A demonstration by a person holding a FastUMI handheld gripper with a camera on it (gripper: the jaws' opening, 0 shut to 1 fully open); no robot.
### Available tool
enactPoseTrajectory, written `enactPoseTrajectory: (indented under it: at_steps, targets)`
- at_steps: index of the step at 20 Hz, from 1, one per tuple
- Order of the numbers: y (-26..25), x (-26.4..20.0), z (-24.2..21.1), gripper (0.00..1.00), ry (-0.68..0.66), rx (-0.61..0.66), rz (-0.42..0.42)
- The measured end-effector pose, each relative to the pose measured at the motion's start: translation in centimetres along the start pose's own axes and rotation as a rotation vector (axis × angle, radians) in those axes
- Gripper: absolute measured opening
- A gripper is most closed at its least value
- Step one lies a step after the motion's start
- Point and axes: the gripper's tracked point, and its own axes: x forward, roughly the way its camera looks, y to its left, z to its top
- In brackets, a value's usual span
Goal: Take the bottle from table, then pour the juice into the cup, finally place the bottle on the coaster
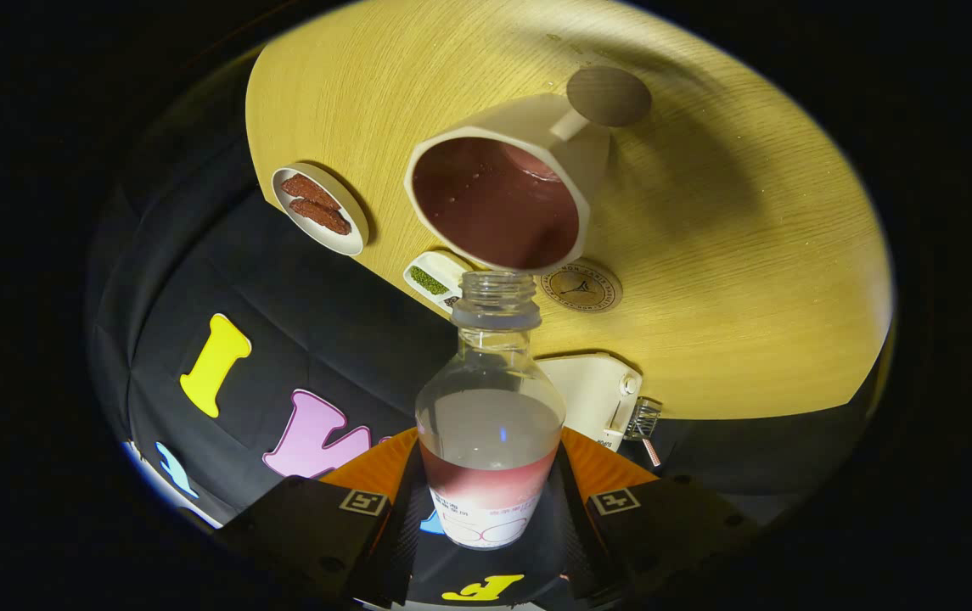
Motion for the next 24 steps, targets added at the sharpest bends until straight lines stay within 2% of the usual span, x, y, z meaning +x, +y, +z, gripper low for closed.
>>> enactPoseTrajectory:
  at_steps: [4, 9, 13, 19, 21, 24]
  targets:
    - [0.2, 0.1, 0.7, 0.71, -0.041, -0.056, 0.033]
    - [-1.2, 0.0, 0.6, 0.71, -0.094, -0.234, 0.069]
    - [-4.2, 0.4, 0.5, 0.71, -0.15, -0.528, 0.046]
    - [-7.3, -1.2, -0.3, 0.71, -0.247, -1.079, 0.046]
    - [-7.5, -2.0, -1.1, 0.71, -0.287, -1.263, 0.07]
    - [-6.9, -3.3, -3.7, 0.71, -0.341, -1.519, 0.152]
